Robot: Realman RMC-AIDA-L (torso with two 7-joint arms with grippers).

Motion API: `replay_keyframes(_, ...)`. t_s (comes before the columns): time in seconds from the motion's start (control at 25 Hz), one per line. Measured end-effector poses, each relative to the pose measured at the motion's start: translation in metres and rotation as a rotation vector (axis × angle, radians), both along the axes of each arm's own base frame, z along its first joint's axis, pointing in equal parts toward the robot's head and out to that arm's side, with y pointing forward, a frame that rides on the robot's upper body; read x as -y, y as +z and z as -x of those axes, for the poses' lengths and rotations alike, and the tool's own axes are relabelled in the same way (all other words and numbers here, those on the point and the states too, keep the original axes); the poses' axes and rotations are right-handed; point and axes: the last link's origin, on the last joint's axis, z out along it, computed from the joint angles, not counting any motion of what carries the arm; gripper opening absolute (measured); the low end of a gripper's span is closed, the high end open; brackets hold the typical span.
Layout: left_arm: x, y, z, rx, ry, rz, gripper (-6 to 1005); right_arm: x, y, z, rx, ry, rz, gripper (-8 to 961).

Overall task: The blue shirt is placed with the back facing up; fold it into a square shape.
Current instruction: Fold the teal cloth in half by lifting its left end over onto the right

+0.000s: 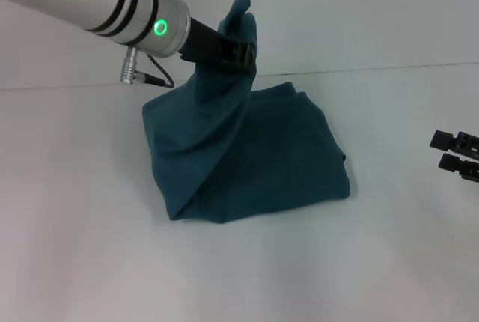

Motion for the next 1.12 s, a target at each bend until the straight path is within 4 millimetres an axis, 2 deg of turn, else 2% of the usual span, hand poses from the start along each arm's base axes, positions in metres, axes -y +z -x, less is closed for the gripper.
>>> replay_keyframes(0.44, -0.007, -0.013, 0.008, 0.001, 0.027, -0.015, 79, 0.002, 0.0, -0.002, 0.0, -0.005, -0.001, 924)
replay_keyframes(0.8, 0.001, -0.037, -0.007, -0.154, -0.202, -0.005, 81, 0.002, 0.0, -0.003, 0.004, -0.008, -0.004, 923)
replay_keyframes(1.12, 0.001, -0.04, -0.011, -0.163, -0.219, -0.007, 80, 0.004, 0.001, -0.004, 0.004, -0.014, -0.004, 923)
